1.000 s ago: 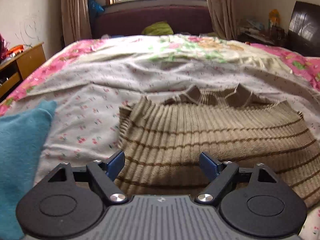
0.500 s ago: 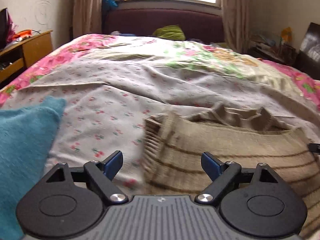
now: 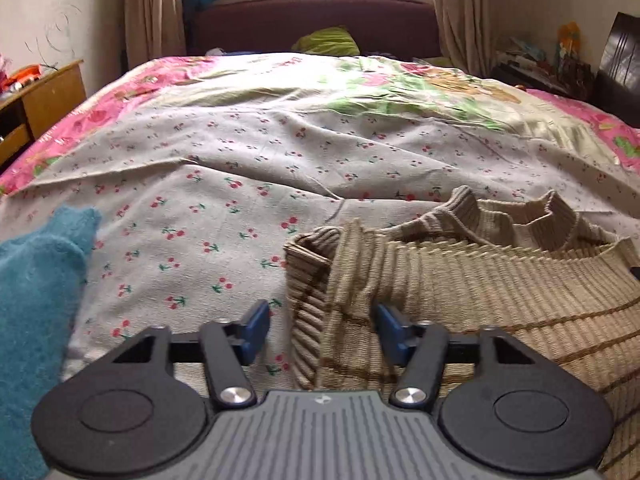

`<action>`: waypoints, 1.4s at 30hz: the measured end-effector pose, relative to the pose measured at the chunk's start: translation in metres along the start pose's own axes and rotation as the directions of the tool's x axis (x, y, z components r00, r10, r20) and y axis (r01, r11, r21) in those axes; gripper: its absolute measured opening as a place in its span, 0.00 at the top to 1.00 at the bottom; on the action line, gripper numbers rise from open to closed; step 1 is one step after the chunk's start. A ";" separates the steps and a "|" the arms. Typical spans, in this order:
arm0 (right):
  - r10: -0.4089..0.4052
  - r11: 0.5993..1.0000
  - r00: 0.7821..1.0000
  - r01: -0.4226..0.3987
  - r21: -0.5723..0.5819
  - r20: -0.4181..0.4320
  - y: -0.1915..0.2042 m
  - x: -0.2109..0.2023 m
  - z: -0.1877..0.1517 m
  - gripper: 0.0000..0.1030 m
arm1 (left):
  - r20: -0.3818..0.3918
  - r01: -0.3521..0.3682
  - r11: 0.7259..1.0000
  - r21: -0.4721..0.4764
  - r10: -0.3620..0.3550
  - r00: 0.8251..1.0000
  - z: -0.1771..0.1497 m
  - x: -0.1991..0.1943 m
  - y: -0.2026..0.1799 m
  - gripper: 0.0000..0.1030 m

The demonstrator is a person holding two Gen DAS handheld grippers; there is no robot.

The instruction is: Fold small clothes

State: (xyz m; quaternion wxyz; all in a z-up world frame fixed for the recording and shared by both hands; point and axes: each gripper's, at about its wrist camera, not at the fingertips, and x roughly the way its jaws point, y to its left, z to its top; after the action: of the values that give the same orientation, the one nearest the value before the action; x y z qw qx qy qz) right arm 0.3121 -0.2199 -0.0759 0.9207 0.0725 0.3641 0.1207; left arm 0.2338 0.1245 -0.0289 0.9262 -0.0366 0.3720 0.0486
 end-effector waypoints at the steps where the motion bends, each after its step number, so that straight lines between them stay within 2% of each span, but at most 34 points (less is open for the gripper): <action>1: -0.005 1.000 1.000 0.005 -0.007 0.002 0.000 -0.001 0.001 0.81 | 0.003 0.011 1.000 0.000 -0.011 1.000 0.001 -0.001 0.000 0.47; 3: -0.005 1.000 1.000 0.005 -0.003 0.008 0.000 -0.005 0.002 0.90 | 0.009 0.009 1.000 0.018 -0.009 1.000 0.002 -0.004 -0.002 0.60; 6: 0.014 1.000 0.999 -0.015 0.018 0.031 -0.002 -0.014 0.006 0.92 | 0.017 0.026 1.000 0.016 -0.026 1.000 0.004 -0.008 -0.001 0.69; 11: 0.036 0.997 0.994 -0.043 0.059 0.101 -0.004 -0.031 0.017 0.92 | 0.021 0.064 0.997 -0.042 -0.063 0.998 0.013 -0.010 0.009 0.75; 15: 0.036 0.995 0.985 -0.051 0.090 0.168 -0.006 -0.039 0.027 0.93 | 0.087 0.056 0.996 -0.074 -0.049 0.995 0.021 -0.020 0.017 0.82; 17: 0.015 0.994 0.987 -0.032 0.106 0.163 -0.008 -0.030 0.027 0.93 | 0.118 0.024 0.998 -0.065 -0.016 0.993 0.026 -0.021 0.019 0.82; 20: -0.060 0.993 0.994 0.050 0.110 0.090 -0.013 -0.001 0.015 0.93 | 0.078 0.018 0.997 -0.073 -0.013 0.997 0.028 -0.004 0.021 0.83; 22: -0.078 0.988 0.996 0.071 0.135 0.046 -0.020 0.010 0.002 0.93 | 0.042 0.029 0.996 -0.083 -0.026 0.999 0.023 0.003 0.022 0.83; 25: -0.070 0.987 0.996 0.061 0.151 0.055 -0.024 0.009 -0.006 0.93 | 0.033 0.063 0.991 -0.117 -0.060 0.998 0.014 -0.002 0.028 0.80; 29: -0.061 0.986 0.997 0.053 0.157 0.044 -0.024 0.009 -0.004 0.92 | 0.041 0.067 0.993 -0.098 -0.063 0.997 0.013 -0.007 0.029 0.64; 33: -0.055 0.985 0.997 0.046 0.166 0.049 -0.025 0.008 -0.006 0.92 | 0.083 0.077 0.996 -0.044 -0.073 0.994 0.015 -0.013 0.016 0.62; 36: -0.055 0.986 0.997 0.047 0.162 0.047 -0.024 0.009 -0.006 0.92 | 0.117 0.082 0.997 0.005 -0.082 0.990 0.018 -0.019 0.006 0.47; 40: -0.051 0.986 0.998 0.043 0.161 0.045 -0.025 0.009 -0.005 0.91 | 0.096 0.070 0.996 0.051 -0.074 0.993 0.022 -0.010 -0.003 0.47; 42: -0.049 0.986 0.998 0.041 0.162 0.044 -0.025 0.008 -0.005 0.91 | 0.051 0.044 0.998 0.042 -0.046 0.998 0.023 0.003 -0.003 0.47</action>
State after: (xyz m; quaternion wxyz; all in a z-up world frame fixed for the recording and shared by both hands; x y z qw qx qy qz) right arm 0.3187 -0.2417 -0.0904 0.9227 0.1414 0.3520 0.0684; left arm 0.2522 0.1241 -0.0138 0.9370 -0.0248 0.3479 0.0209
